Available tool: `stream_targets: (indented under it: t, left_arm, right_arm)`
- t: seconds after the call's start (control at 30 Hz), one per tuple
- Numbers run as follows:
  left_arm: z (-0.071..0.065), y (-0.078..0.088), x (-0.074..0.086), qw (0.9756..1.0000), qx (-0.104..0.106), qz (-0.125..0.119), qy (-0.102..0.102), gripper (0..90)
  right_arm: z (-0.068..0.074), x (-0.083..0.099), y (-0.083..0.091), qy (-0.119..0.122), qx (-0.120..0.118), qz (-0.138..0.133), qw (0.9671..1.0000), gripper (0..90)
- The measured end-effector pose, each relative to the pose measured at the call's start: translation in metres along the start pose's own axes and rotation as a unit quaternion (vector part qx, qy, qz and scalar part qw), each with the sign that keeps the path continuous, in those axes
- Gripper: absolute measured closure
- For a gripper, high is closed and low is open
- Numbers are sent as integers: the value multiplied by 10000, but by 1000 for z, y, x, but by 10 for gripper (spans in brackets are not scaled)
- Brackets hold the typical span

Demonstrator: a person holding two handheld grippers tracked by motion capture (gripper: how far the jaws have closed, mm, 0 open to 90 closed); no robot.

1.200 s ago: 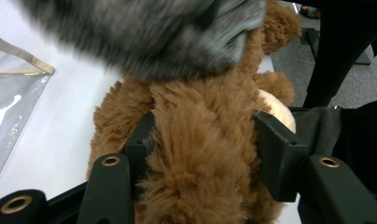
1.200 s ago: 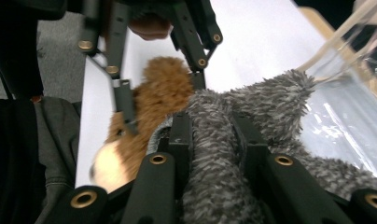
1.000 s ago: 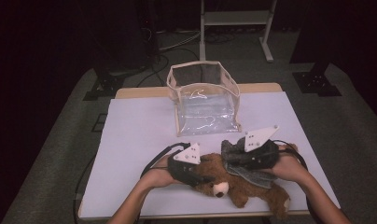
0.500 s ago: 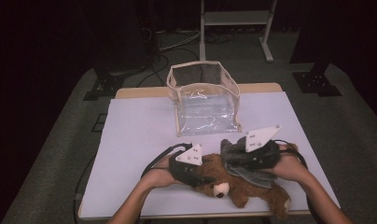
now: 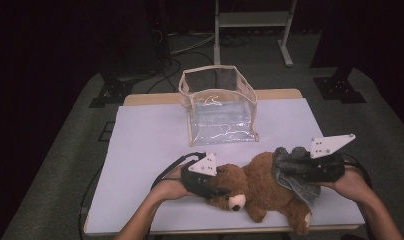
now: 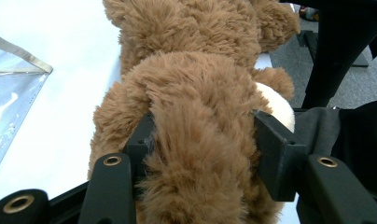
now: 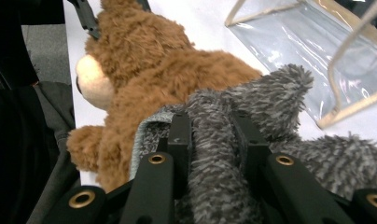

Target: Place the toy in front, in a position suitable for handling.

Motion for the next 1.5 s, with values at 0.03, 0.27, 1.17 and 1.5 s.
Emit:
stream_targets:
  t: [0.03, 0.27, 1.17, 1.5]
  left_arm:
    - [0, 0, 0, 10000, 5, 1, -1, 473]
    - [0, 0, 0, 10000, 19, 0, -31, 469]
    - [18, -12, -17, 9975, 511, 458, 149, 435]
    - [19, 6, -21, 9978, 317, 577, 41, 393]
  right_arm:
    - [-2, 1, 1, -4, 10, 6, 10000, 715]
    - [-13, 8, 5, -283, 1, -64, 9996, 715]
    - [31, 4, -36, -18, -426, -217, 9989, 726]
    - [44, -12, -60, 181, -500, -157, 9985, 729]
Point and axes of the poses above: each handheld gripper's, and its own axes: y roughly backward along the jaws, x roughly out of its underside, z roughly to its left, the point moved 7 cm from there along -y, roughly forward along the jaws, and after that the axes turned 5 degrees about -y, right-handed, at the moved point
